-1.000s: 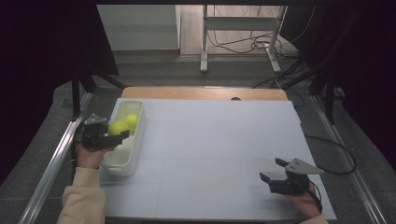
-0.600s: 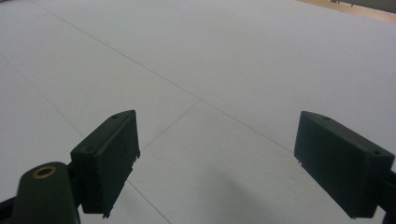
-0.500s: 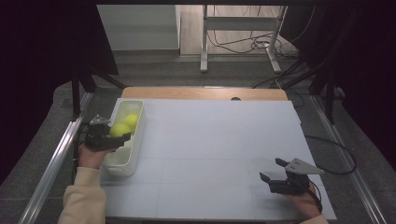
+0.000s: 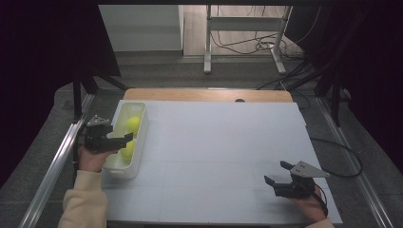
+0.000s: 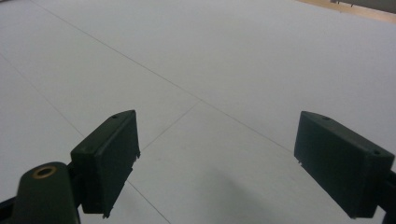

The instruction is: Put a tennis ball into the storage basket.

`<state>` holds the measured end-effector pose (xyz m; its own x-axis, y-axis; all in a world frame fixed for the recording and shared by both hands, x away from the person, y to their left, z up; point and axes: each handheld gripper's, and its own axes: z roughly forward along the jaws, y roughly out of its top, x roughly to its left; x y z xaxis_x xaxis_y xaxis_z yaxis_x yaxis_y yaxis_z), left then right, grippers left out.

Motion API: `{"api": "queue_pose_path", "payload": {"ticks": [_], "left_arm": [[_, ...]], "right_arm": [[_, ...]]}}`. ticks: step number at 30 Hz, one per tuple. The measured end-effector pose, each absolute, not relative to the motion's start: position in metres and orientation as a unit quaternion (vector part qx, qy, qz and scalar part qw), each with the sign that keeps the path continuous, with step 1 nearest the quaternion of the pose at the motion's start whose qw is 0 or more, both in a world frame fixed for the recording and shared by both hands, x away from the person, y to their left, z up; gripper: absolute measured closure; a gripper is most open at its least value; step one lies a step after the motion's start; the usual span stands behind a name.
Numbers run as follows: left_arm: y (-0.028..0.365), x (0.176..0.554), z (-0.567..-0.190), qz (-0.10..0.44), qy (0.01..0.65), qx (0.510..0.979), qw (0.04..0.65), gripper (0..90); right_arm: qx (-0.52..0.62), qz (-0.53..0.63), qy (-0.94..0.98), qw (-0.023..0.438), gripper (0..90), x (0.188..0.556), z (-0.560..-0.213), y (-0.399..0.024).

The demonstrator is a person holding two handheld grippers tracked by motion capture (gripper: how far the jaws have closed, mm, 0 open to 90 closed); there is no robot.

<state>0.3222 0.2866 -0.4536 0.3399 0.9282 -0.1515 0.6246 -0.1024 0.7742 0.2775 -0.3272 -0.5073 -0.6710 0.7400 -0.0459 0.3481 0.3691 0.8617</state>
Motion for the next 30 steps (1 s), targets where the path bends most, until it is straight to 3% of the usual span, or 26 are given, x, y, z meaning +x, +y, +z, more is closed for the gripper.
{"api": "queue_pose_path", "payload": {"ticks": [8,30], "left_arm": [[0.281,0.314,-0.445,0.187,0.519,0.706,0.444,9.0],[0.232,0.286,-0.444,0.173,0.427,0.741,0.489,7.8]], "right_arm": [[0.341,0.448,0.797,0.219,14.6,0.277,-0.507,-0.327],[0.338,0.447,0.799,0.218,14.6,0.277,-0.507,-0.326]]}}
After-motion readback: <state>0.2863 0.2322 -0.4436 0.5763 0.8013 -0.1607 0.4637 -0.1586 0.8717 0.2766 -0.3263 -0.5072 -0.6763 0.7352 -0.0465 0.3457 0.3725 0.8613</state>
